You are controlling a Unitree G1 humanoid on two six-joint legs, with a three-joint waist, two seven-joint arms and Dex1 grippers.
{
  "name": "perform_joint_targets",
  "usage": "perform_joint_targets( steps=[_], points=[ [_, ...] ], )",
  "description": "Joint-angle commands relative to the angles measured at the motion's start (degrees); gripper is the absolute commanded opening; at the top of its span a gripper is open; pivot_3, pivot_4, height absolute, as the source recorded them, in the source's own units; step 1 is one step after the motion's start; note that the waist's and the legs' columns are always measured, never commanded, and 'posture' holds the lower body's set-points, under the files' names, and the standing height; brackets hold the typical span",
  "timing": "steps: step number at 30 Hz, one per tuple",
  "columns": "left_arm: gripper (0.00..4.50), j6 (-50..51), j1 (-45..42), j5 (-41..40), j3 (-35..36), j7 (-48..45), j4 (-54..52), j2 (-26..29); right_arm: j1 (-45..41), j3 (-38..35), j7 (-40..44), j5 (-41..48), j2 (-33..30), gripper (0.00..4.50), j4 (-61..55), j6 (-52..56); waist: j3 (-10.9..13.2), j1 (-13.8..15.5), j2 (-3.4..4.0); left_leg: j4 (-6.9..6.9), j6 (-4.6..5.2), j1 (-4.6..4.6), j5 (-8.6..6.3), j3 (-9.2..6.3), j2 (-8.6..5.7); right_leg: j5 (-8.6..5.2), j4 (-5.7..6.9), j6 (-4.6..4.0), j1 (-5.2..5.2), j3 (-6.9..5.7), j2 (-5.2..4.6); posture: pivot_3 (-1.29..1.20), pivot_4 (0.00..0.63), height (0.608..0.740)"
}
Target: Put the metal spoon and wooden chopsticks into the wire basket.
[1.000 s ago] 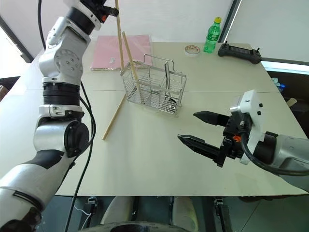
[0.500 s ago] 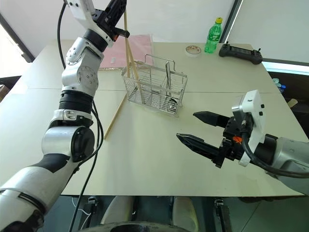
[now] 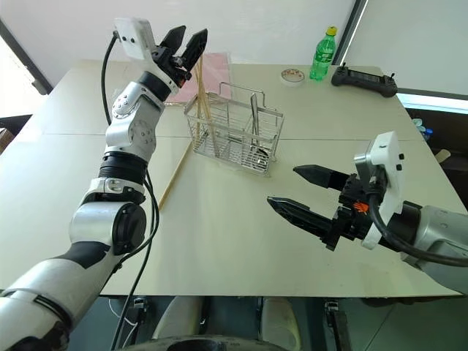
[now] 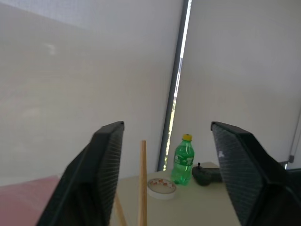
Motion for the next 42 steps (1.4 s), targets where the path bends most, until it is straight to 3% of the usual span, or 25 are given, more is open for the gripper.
perform_joint_targets(
  steps=[1, 10, 15, 18, 24, 29, 42],
  points=[
    [4.48, 1.10, -0.77, -1.23, 0.57, 0.60, -4.51, 0.30, -0.95, -1.36, -0.11, 1.32, -0.82, 4.47, 0.27, -1.49, 0.00, 0.01, 0.00, 0.00, 0.00, 0.00, 0.00, 0.00, 0.00, 0.00, 0.00, 0.00, 0.01, 0.00, 0.00, 0.00, 0.150, 0.721],
    [4.48, 12.53, -2.14, -5.16, 1.83, 1.08, -11.39, 5.30, -1.50, -0.49, -0.42, 0.96, -0.43, 4.47, 0.54, -1.60, 0.00, -0.14, 0.01, -0.01, 0.00, 0.03, 0.00, -0.01, 0.04, 0.00, 0.02, -0.01, 0.00, 0.00, 0.05, 0.00, 0.150, 0.721],
    [4.48, 31.63, -4.96, -6.30, -0.65, -7.52, -11.04, 19.71, -0.06, -1.25, -0.05, 0.56, 0.08, 4.47, -0.33, -1.27, 0.00, -0.70, 0.02, -0.08, 0.00, 0.05, 0.00, -0.01, 0.11, 0.00, 0.10, -0.01, -0.09, 0.00, 0.13, 0.00, 0.150, 0.721],
    [4.48, 39.09, -3.31, -3.73, -3.12, -7.37, -8.72, 23.99, 0.87, -1.03, 0.84, -0.92, 0.71, 4.47, -0.44, -1.42, -0.06, -0.69, 0.12, -0.12, 0.01, 0.09, -0.01, -0.07, 0.16, -0.02, 0.10, -0.03, -0.07, -0.01, 0.20, 0.00, 0.150, 0.721],
    [4.48, 47.07, 3.53, 1.94, -10.37, -7.15, -13.56, 25.53, 1.05, 0.86, 1.52, -2.77, 1.89, 4.47, -0.89, -2.01, -0.03, 0.01, 0.08, 0.02, -0.01, 0.05, 0.00, -0.08, 0.13, -0.02, 0.02, -0.13, 0.05, -0.01, 0.09, 0.00, 0.150, 0.721],
    [4.48, 55.19, 4.68, 4.46, -14.48, -5.53, -13.06, 23.12, -0.13, 2.76, 1.20, -3.48, 2.41, 4.47, -0.65, -2.96, 0.02, -0.09, -0.02, -0.02, -0.01, -0.02, 0.00, -0.06, 0.13, 0.01, 0.00, -0.16, -0.07, 0.00, 0.07, 0.00, 0.150, 0.721],
    [4.48, 56.24, 7.21, 11.92, -21.74, -5.69, -8.95, 20.13, 2.24, 1.62, -1.70, -2.90, 3.65, 4.47, -2.95, -4.78, 0.01, -0.04, -0.01, -0.08, 0.00, -0.01, 0.00, -0.05, 0.15, 0.00, 0.01, -0.18, -0.12, 0.00, 0.08, 0.00, 0.150, 0.721]
  ],
)
